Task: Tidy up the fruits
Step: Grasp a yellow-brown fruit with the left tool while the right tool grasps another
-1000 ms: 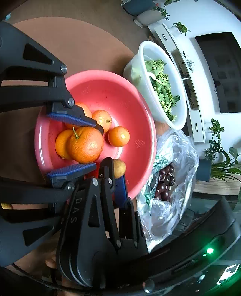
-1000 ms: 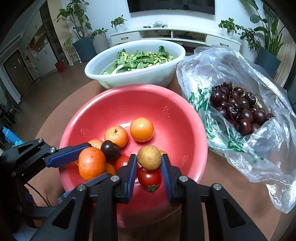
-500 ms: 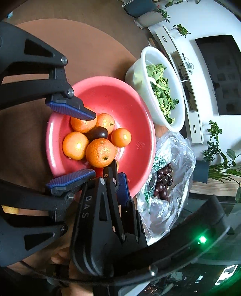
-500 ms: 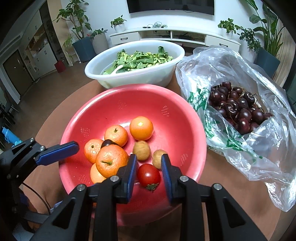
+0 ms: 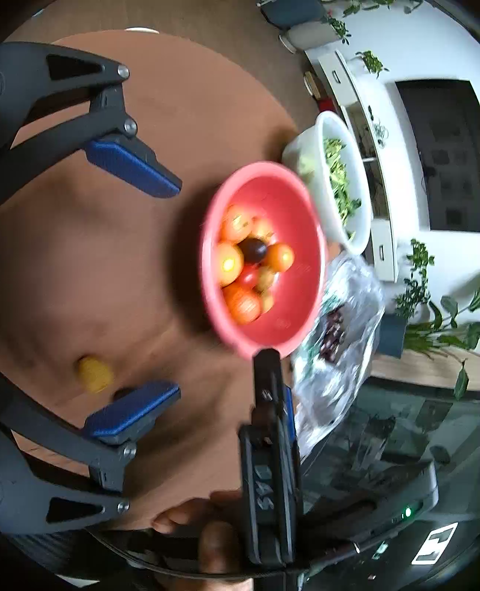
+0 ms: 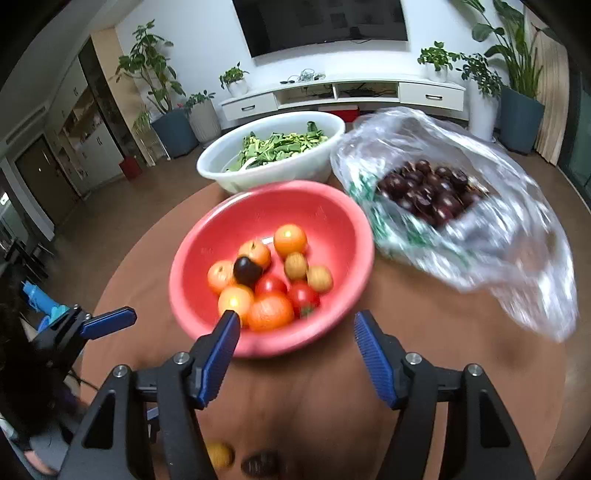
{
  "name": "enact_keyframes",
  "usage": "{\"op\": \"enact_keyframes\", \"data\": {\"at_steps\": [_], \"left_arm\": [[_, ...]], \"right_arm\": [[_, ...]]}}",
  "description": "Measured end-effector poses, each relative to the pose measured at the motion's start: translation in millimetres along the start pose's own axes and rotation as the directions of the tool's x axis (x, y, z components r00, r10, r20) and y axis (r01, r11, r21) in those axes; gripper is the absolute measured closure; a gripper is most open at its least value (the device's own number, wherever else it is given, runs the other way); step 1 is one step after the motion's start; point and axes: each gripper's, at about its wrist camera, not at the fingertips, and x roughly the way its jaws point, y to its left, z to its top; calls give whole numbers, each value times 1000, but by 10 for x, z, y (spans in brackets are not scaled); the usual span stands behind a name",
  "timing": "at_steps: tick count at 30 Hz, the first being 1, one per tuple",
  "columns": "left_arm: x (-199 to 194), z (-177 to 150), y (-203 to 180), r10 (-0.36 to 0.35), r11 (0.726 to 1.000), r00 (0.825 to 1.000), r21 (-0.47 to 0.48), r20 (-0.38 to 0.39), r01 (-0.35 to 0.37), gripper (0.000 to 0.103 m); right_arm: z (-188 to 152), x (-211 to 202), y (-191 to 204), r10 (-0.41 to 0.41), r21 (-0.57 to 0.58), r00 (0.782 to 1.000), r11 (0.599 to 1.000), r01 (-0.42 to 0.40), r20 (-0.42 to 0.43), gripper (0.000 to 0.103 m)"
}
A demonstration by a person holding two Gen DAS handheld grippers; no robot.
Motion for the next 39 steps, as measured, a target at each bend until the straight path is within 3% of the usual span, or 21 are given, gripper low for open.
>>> {"op": "enact_keyframes", "data": {"at_steps": [11, 16, 22, 25, 28, 39], "left_arm": [[125, -469, -495, -47, 976, 985, 200, -164, 80, 1], [210, -451, -521, -53, 977, 979, 194, -197, 92, 2], [308, -378, -542, -61, 970, 967, 213, -247, 116, 37], [331, -380, -571, -65, 967, 964, 221, -258, 125, 45], [353, -401, -610, -77, 963, 959, 227, -271, 142, 60], [413, -417, -643, -93, 960, 954, 227, -284, 161, 76]], "right_arm": [[-1028, -462, -116, -7, 66, 1000, 998, 8, -18, 34], [-1234, -489, -31, -3, 57, 999, 998, 5, -36, 34], [-1282, -505, -45, 3, 71, 1000, 998, -1, -31, 36], [-1308, -491, -50, 2, 74, 999, 997, 1, -36, 37], [-1318, -462, -56, 4, 75, 999, 997, -1, -44, 40], [-1332, -402, -18, 6, 57, 998, 998, -2, -64, 45]]}}
